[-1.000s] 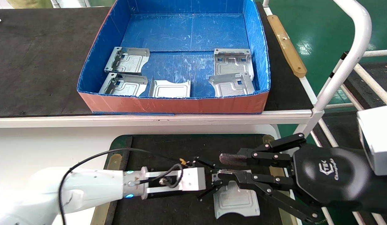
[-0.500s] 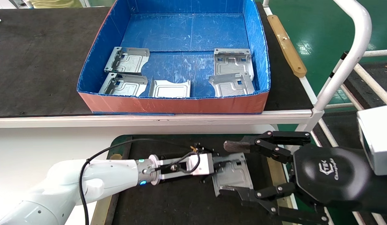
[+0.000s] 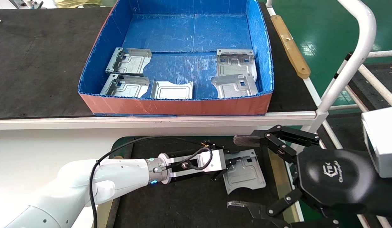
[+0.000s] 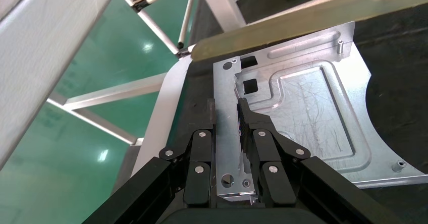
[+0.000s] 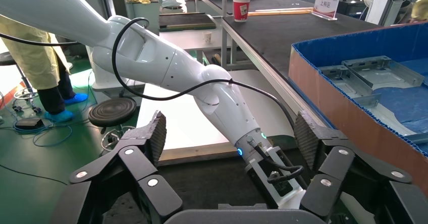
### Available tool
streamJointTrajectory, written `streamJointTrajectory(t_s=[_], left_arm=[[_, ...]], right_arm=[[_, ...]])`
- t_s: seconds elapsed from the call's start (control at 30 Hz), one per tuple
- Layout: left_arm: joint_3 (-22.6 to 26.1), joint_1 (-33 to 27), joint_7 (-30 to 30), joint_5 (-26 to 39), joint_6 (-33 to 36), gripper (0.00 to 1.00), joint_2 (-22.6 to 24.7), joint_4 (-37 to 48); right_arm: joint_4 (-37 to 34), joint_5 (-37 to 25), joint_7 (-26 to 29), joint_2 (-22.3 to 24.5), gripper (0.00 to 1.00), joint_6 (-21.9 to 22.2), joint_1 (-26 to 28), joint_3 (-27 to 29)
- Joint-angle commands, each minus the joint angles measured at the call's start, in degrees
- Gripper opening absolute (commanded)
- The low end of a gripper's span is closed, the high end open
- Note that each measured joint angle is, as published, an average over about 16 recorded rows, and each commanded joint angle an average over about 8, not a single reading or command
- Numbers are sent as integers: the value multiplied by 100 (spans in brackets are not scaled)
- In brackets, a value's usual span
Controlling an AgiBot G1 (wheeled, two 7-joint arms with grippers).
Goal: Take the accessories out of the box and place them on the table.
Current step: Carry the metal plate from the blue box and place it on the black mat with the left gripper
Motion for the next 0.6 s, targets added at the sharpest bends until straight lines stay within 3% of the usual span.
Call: streamJointTrajectory(t_s=[0.03,0.37,0.4,0.6], left_arm=[[102,-10,-49,-75,13,0,-6,-27],[488,-43,-30,-398,91,0,-5,-70],[518,-43,-28,-429,90,4,-4,-77],[662,-42,-44,-571,76,79,-1,-115]], right_arm=[[0,0,0,0,100,0,0,-1],[0,3,-2,2,100,2,1,-4],[0,3,-2,2,100,2,1,-4],[-1,4,-3,3,100,3,0,-7]])
